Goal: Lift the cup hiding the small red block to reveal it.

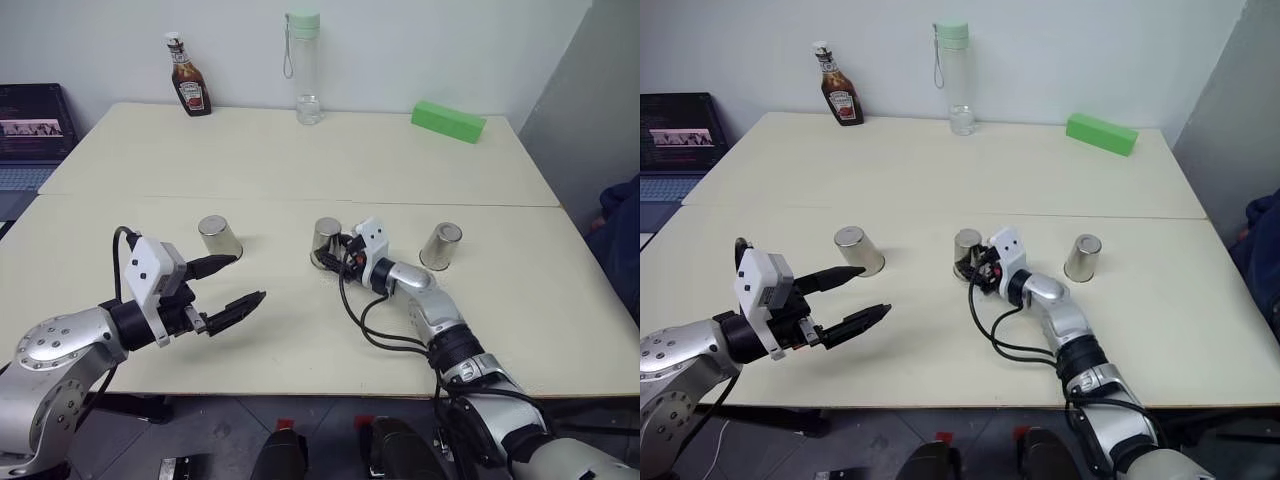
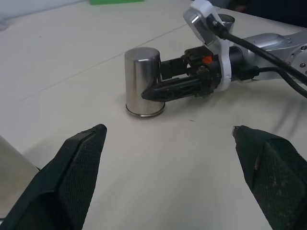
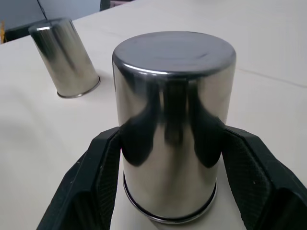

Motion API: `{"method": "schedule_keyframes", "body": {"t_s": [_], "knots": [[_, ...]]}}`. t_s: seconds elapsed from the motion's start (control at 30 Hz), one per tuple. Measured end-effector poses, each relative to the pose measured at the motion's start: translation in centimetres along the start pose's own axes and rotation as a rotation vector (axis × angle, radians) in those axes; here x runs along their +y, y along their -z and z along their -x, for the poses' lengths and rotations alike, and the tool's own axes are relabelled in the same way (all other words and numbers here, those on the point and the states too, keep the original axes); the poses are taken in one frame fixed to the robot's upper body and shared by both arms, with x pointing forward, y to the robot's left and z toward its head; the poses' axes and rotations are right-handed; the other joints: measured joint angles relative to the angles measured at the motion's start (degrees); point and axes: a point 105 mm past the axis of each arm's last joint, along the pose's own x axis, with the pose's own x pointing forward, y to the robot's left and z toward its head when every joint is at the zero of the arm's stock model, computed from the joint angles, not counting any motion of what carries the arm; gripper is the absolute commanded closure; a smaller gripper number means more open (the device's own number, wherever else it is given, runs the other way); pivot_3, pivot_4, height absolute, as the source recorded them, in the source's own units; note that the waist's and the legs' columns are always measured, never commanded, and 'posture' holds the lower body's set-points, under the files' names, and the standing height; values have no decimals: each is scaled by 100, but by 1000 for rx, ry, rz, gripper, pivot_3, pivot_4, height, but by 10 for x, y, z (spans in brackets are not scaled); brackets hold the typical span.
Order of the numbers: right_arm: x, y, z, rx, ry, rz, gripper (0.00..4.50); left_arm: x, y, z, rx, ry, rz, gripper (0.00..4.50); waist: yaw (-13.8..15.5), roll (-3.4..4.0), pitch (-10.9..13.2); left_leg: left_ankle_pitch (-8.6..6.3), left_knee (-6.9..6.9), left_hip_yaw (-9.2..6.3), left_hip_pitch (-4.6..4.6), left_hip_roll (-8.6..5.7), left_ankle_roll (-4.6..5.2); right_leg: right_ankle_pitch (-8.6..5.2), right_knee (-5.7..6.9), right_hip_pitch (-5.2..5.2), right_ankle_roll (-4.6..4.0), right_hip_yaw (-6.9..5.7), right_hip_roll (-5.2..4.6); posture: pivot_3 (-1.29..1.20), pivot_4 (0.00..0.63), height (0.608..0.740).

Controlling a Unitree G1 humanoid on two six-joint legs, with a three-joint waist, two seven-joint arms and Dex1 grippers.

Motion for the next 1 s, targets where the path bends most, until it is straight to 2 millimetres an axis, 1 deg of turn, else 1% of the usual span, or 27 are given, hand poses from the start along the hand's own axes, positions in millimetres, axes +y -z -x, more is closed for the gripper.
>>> {"method": "schedule_keyframes", "body": {"t_s": [0.07,0.13,0.2,0.23,0.33,0.4,0.43,0.5,0.53,0.57,0.63,0.7,0.77,0.83,0.9,1.0], "knots": [[0,-2,1,-9,1,5,1717,1,0,-1,-1,3,0,0,1,0,0,0,0,0,-2,0,0,0,0,0,0,0,0,0,150,740],[0,-12,4,-36,2,21,1717,1,0,-2,-4,4,0,0,3,1,1,0,0,0,-3,0,0,0,0,-1,0,1,-1,0,150,740],[-1,-30,10,-71,6,55,1717,1,1,-3,-3,11,3,0,6,3,2,0,0,-4,-8,0,0,0,0,-3,0,-2,-2,0,150,740],[-2,-46,14,-105,14,74,1717,1,1,-3,-4,11,3,0,5,2,1,0,0,-5,-6,0,0,0,-1,-2,0,-4,-2,0,150,740],[-2,-69,29,-136,30,108,1717,0,1,-5,-3,17,5,0,8,3,2,0,0,-10,-7,1,0,0,-2,-2,0,-8,-2,0,150,740],[-3,-73,41,-129,55,118,1717,-1,2,-6,-1,25,9,0,23,4,2,0,-1,-13,-8,-1,0,-1,-2,-1,0,-10,-2,0,150,740],[-9,-69,56,-100,103,123,1717,-2,3,-8,0,32,12,0,33,3,2,0,-1,-14,-9,-1,0,-2,-5,0,0,-11,-2,0,150,740],[-15,-61,71,-60,147,120,1717,-3,4,-9,3,35,16,0,48,3,2,0,-1,-13,-10,-5,0,-3,-7,1,2,-10,-6,0,150,740],[-22,-52,87,-21,201,99,1717,-4,5,-11,3,43,21,0,36,3,2,0,0,-7,-10,-6,0,-15,-8,0,23,-5,-6,0,150,740],[-24,-44,96,4,228,88,1717,-4,5,-11,2,46,24,0,31,3,2,0,0,-7,-8,-6,0,-16,-6,1,25,-5,-6,0,150,740],[-27,-30,109,46,268,56,1717,-5,7,-12,5,54,29,0,10,3,2,0,0,-5,-5,-4,0,-17,-4,0,27,-3,-3,0,150,740],[-28,-22,114,63,285,32,1717,-6,6,-15,2,68,28,0,-24,4,2,0,0,5,1,1,0,-17,1,0,28,5,2,0,150,740],[-26,-17,113,51,292,12,1717,-7,3,-18,-6,81,21,0,-39,4,2,1,0,3,14,7,1,-18,7,5,29,4,10,0,150,740],[-23,-13,107,28,282,-9,1717,-5,2,-20,-10,85,19,0,-45,4,2,1,0,4,22,9,1,-18,10,9,29,6,16,0,150,740],[-21,-5,100,25,268,-13,1717,-3,2,-22,-11,86,23,0,-45,5,3,1,0,4,25,8,1,-19,9,14,29,7,17,0,150,740],[-19,11,90,48,254,-14,1717,-4,3,-25,-6,104,24,0,-41,5,3,1,0,10,20,4,1,-18,3,13,29,12,13,0,150,740]]}}
